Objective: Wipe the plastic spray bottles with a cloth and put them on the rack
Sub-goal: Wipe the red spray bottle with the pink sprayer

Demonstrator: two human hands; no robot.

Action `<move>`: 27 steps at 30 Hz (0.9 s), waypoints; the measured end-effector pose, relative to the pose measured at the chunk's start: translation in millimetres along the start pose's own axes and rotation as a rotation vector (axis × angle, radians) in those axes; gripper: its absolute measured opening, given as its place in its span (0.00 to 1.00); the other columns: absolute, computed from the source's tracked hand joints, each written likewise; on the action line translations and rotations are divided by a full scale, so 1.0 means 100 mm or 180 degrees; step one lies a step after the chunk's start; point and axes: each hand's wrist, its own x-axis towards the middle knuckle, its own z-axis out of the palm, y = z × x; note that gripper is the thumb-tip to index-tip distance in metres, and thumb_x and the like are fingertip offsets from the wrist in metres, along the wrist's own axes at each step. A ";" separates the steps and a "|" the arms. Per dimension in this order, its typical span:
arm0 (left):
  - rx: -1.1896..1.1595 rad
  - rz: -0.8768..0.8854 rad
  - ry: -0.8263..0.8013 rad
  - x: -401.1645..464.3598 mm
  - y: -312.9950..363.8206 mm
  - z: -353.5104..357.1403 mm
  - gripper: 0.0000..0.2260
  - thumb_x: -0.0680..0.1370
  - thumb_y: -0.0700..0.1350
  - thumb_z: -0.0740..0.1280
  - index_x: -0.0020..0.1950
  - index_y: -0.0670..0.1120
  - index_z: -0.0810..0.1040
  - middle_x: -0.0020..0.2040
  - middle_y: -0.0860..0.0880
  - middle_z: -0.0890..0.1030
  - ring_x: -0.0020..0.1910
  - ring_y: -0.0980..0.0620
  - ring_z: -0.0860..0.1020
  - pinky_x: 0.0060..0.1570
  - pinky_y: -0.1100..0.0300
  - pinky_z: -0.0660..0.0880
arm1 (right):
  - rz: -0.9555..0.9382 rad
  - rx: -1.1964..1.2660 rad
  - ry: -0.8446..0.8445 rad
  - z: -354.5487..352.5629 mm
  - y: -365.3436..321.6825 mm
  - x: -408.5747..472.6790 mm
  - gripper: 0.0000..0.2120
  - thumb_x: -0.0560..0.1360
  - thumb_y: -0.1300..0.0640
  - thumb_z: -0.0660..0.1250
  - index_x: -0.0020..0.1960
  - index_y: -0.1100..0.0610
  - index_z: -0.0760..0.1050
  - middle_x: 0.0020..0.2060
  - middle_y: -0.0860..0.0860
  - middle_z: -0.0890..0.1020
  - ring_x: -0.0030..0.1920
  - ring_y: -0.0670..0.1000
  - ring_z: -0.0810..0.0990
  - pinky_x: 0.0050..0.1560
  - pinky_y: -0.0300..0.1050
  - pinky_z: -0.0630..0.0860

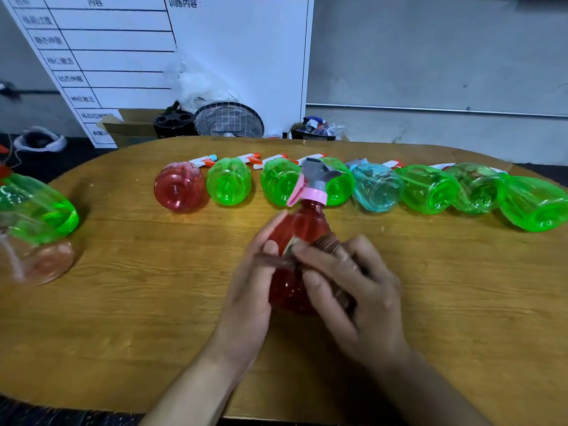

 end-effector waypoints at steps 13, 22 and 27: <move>-0.0184 -0.0083 -0.0071 0.02 -0.09 0.00 0.19 0.86 0.55 0.56 0.74 0.60 0.77 0.72 0.48 0.80 0.74 0.46 0.77 0.77 0.37 0.67 | 0.0124 0.0064 -0.0089 0.07 -0.04 -0.07 0.13 0.81 0.52 0.69 0.64 0.51 0.83 0.45 0.49 0.72 0.40 0.43 0.73 0.41 0.33 0.72; -0.0171 -0.0109 -0.0042 0.00 -0.06 0.07 0.20 0.85 0.59 0.61 0.76 0.57 0.77 0.74 0.47 0.79 0.75 0.46 0.75 0.78 0.38 0.66 | 0.0088 0.0035 -0.0010 -0.01 0.06 -0.01 0.13 0.81 0.51 0.69 0.63 0.52 0.84 0.44 0.48 0.71 0.41 0.41 0.72 0.43 0.33 0.71; 0.0065 -0.0123 -0.0283 -0.06 -0.09 0.14 0.16 0.84 0.54 0.60 0.69 0.61 0.81 0.68 0.52 0.82 0.71 0.50 0.79 0.73 0.38 0.73 | 0.0817 0.0164 0.0363 -0.09 0.22 0.07 0.13 0.83 0.53 0.63 0.64 0.50 0.81 0.42 0.51 0.73 0.43 0.48 0.75 0.46 0.37 0.70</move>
